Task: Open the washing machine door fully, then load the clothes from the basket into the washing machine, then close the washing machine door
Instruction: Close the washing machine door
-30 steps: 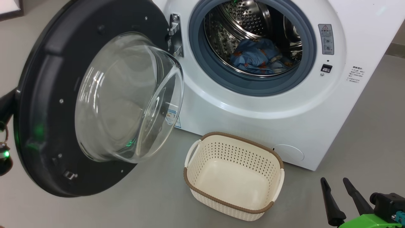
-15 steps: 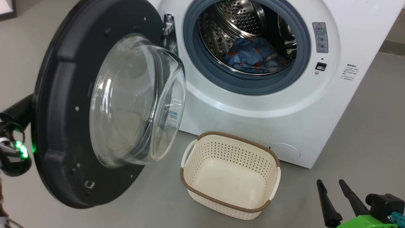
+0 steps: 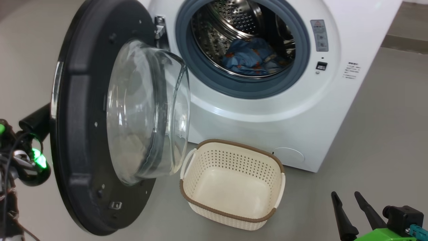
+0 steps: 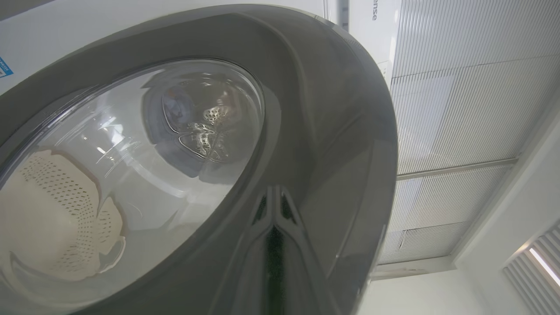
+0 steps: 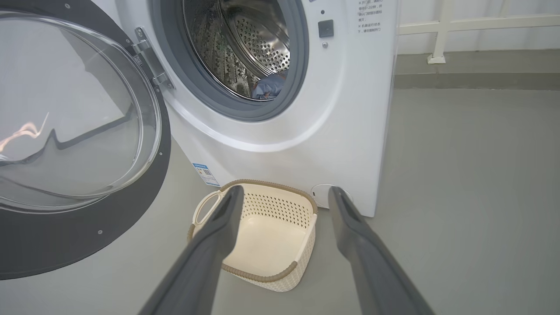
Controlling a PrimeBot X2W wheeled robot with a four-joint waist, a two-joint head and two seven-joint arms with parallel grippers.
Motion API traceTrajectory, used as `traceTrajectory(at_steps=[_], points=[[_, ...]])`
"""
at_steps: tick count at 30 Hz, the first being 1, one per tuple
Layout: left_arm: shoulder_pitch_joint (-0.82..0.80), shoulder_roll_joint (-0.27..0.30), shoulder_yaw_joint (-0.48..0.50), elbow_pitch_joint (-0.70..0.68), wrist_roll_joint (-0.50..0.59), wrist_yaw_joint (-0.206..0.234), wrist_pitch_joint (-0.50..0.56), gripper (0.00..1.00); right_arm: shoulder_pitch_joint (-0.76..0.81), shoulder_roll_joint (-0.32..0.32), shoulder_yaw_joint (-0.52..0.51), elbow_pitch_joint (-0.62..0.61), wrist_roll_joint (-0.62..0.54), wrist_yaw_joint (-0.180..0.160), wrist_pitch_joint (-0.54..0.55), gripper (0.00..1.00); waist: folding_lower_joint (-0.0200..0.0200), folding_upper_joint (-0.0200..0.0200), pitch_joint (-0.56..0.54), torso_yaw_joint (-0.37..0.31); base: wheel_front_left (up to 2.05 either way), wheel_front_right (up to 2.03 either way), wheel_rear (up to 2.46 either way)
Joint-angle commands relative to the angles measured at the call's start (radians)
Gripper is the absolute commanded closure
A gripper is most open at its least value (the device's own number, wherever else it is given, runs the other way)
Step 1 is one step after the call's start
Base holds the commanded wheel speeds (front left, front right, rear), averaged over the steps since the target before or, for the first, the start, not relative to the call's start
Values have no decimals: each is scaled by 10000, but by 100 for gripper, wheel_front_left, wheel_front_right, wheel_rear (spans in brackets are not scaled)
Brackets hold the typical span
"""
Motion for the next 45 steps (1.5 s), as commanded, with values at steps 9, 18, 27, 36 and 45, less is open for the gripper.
traceTrajectory(at_steps=[9,18,27,36,45], points=[[124,-132,29,-915,-318,18,364,100,-443,-139,346,-172,100,44,-112,0,0,0,169,-704,0,0,0],[185,-442,141,-1256,-511,-2,319,100,-584,-139,396,-179,84,44,-138,0,0,0,351,-1397,0,0,0],[29,-697,372,-1341,-675,-32,40,100,-770,-139,400,-151,115,44,-206,0,0,0,634,-2291,0,0,0],[-204,-742,515,-1209,-669,-230,-202,100,-951,-139,438,-81,180,44,-308,0,0,0,895,-3388,0,0,0],[-500,-778,769,-1072,-742,-335,-513,100,-1131,-139,443,76,276,44,-468,0,0,0,1174,-4481,0,0,0]])
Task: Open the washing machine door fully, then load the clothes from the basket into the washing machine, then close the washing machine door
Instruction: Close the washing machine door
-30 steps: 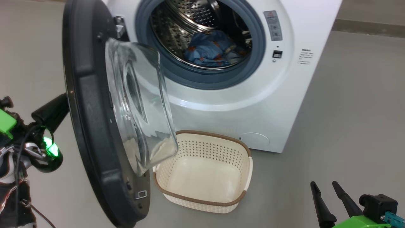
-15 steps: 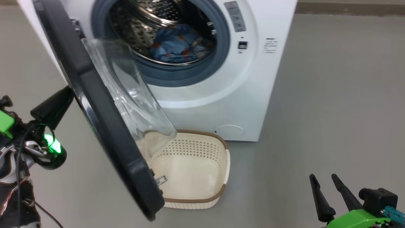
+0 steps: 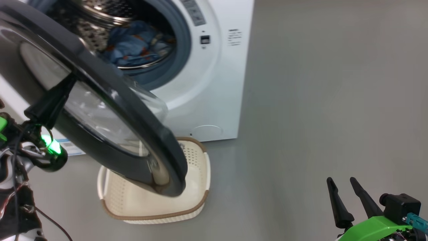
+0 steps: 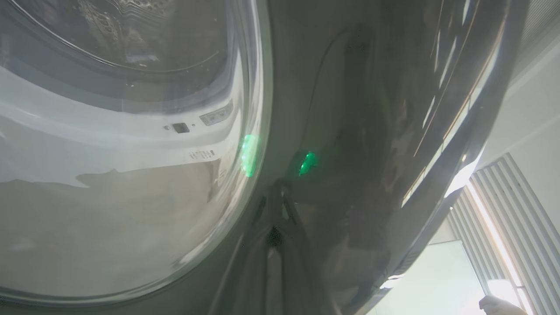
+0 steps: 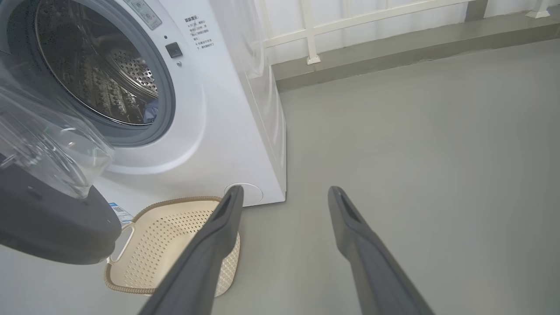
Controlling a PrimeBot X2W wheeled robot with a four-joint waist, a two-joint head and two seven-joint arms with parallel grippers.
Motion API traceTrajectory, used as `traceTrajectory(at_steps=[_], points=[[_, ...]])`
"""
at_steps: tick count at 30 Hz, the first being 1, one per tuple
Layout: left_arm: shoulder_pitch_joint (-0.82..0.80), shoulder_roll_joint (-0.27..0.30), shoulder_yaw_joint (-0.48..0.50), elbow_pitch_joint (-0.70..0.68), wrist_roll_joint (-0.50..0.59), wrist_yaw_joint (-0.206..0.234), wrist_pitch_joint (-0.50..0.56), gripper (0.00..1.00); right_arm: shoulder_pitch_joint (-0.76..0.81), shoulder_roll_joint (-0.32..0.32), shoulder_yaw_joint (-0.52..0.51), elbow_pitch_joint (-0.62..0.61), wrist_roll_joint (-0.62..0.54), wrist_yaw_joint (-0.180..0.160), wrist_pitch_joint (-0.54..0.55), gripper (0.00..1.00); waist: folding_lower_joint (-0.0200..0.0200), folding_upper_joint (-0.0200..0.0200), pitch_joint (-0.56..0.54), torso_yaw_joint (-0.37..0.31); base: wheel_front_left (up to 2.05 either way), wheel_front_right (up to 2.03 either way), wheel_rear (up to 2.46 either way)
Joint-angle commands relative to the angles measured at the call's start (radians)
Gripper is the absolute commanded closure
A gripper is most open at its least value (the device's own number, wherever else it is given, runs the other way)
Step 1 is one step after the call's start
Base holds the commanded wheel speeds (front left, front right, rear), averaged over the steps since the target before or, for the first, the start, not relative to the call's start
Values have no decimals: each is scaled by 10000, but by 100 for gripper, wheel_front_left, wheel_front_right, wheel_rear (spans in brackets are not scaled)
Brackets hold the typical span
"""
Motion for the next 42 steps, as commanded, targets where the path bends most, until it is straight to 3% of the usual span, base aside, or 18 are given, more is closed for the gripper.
traceTrajectory(at_steps=[1,25,42], points=[[-513,268,210,-243,-139,-151,-15,100,-431,-133,229,-212,126,44,-122,0,-1,0,236,-543,0,0,0],[-932,325,666,668,110,-863,-1014,100,-635,-133,360,40,194,44,-283,0,-1,0,263,-1936,0,0,0],[-1008,323,870,1370,163,-1378,-1307,100,-486,-133,264,-56,159,44,-223,0,-1,0,166,-2078,0,0,0]])
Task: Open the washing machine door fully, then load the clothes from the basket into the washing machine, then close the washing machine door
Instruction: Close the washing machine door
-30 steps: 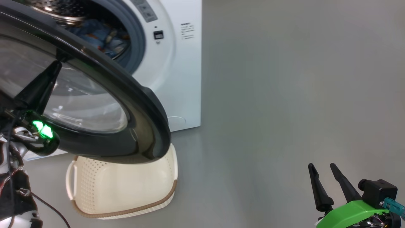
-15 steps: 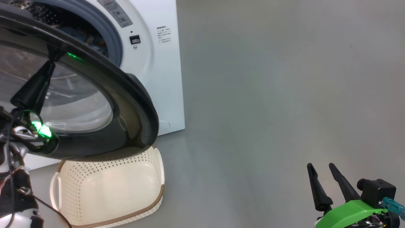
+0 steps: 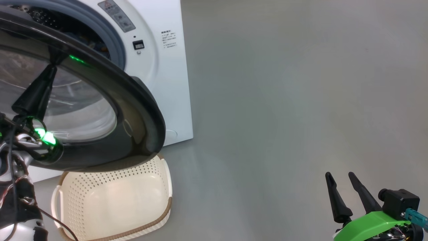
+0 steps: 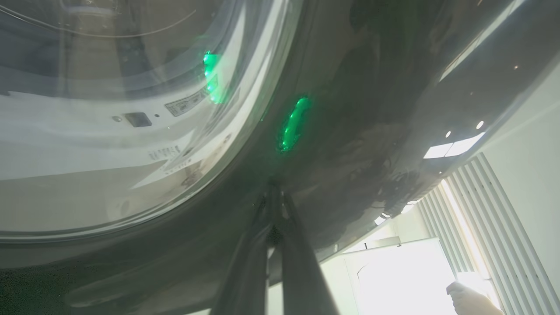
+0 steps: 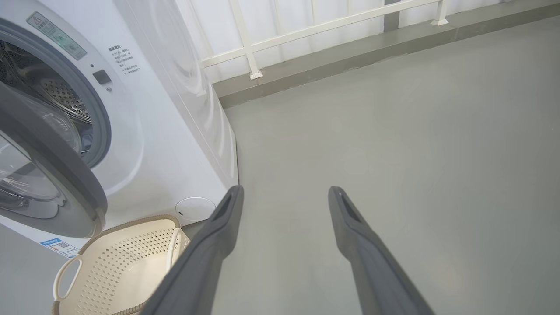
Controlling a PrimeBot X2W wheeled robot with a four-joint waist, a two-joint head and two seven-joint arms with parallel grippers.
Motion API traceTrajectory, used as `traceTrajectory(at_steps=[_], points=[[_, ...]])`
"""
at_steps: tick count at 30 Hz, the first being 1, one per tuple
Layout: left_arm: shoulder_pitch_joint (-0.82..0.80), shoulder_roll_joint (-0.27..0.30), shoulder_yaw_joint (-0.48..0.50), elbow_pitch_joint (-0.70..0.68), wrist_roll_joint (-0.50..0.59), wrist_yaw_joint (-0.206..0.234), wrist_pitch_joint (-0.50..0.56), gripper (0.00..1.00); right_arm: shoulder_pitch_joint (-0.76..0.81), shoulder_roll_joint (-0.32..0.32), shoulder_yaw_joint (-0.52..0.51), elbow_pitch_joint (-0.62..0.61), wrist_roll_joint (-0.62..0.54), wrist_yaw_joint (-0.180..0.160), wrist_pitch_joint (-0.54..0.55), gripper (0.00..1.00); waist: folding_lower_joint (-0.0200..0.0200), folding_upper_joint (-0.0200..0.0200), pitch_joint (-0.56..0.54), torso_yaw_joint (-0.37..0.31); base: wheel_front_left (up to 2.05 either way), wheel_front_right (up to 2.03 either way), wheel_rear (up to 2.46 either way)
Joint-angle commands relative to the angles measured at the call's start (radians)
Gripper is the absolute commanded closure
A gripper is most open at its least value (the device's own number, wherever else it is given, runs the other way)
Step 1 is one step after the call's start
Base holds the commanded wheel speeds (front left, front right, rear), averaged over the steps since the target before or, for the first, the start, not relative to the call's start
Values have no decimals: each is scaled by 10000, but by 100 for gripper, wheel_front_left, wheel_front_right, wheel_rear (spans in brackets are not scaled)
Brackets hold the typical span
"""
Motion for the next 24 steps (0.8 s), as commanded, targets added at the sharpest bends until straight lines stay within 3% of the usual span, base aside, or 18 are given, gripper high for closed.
traceTrajectory(at_steps=[1,13,18,19,20,21,24], points=[[-241,383,190,-170,77,-142,-2,100,-166,-133,183,-307,56,44,-35,0,0,-1,-18,65,0,0,0],[278,33,27,-343,290,-413,-56,100,-105,-133,-86,-316,-17,44,-59,0,0,-1,-273,684,0,0,0],[945,-229,-133,-1053,653,-465,-411,100,-28,-133,-227,-330,-81,44,-64,0,0,-1,-559,1061,0,0,0],[1160,-255,-217,-1347,836,-467,-550,58,-5,-133,-241,-334,-88,44,-60,0,0,-1,-633,1123,0,0,0],[1403,-287,-294,-1616,1027,-468,-729,23,23,-133,-248,-336,-96,44,-53,0,0,-1,-717,1184,0,0,0],[1639,-345,-351,-1880,1136,-469,-879,0,54,-133,-258,-335,-108,44,-47,0,0,-1,-802,1243,0,0,0],[2426,-399,-720,-2843,1883,-471,-1615,0,170,-133,-308,-354,-138,44,-28,0,0,-1,-1030,1413,0,0,0]])
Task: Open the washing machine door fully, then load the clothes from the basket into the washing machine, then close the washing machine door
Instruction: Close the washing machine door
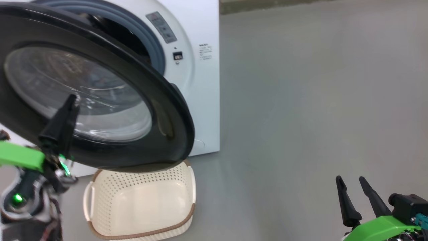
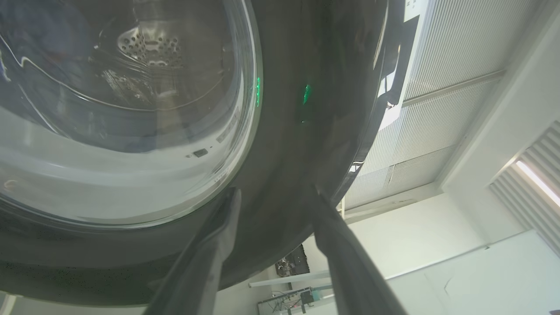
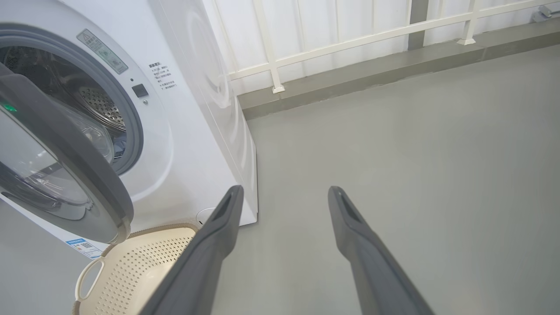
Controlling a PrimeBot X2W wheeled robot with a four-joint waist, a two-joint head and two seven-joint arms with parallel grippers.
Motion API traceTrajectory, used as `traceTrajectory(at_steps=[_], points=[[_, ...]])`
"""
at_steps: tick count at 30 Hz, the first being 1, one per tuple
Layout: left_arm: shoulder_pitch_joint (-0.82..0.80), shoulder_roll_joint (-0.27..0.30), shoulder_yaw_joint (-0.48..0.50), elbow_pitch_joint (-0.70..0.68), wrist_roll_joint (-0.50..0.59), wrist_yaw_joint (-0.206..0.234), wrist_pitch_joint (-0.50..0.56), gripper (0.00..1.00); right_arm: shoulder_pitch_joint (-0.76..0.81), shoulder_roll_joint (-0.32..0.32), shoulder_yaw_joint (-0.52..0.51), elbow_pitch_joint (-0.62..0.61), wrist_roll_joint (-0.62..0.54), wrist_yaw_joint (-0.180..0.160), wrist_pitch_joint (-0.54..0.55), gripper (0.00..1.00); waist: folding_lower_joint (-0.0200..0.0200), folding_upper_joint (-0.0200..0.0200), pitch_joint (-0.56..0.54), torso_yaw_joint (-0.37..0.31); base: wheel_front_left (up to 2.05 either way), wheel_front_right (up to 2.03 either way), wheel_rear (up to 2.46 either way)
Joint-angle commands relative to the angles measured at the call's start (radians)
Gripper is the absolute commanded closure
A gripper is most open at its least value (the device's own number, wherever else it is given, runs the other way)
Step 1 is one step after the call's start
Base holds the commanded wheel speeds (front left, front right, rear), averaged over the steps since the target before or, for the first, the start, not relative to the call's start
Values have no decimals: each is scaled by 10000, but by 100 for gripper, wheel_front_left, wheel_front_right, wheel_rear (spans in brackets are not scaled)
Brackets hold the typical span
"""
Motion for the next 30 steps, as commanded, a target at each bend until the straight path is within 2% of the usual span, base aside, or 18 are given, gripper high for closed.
traceTrajectory(at_steps=[1,5,11,13,16,22,30], points=[[216,331,27,-605,381,-64,-290,0,-65,-135,135,-310,-19,44,-38,0,1,0,-268,281,0,0,0],[1322,674,-1063,-1639,2385,-65,-2167,0,47,-135,90,-360,-41,44,-38,0,1,0,-439,486,0,0,0],[2631,1244,-2580,-2071,5552,-65,-5050,0,196,-135,87,-485,-128,44,39,0,1,0,-641,712,0,0,0],[3013,1325,-2928,-2141,6692,86,-5889,0,236,-135,89,-545,-154,44,78,0,1,0,-687,761,0,0,0],[3629,1297,-3276,-2319,7987,562,-6946,0,291,-135,112,-635,-201,44,138,0,1,0,-748,788,0,0,0],[4879,1301,-3819,-2521,9494,1293,-7989,0,420,-135,90,-816,-314,44,262,0,1,0,-803,827,0,0,0],[5703,1224,-4222,-2788,10080,1528,-8458,0,553,-135,-36,-1010,-402,44,416,0,1,0,-777,963,0,0,0]])
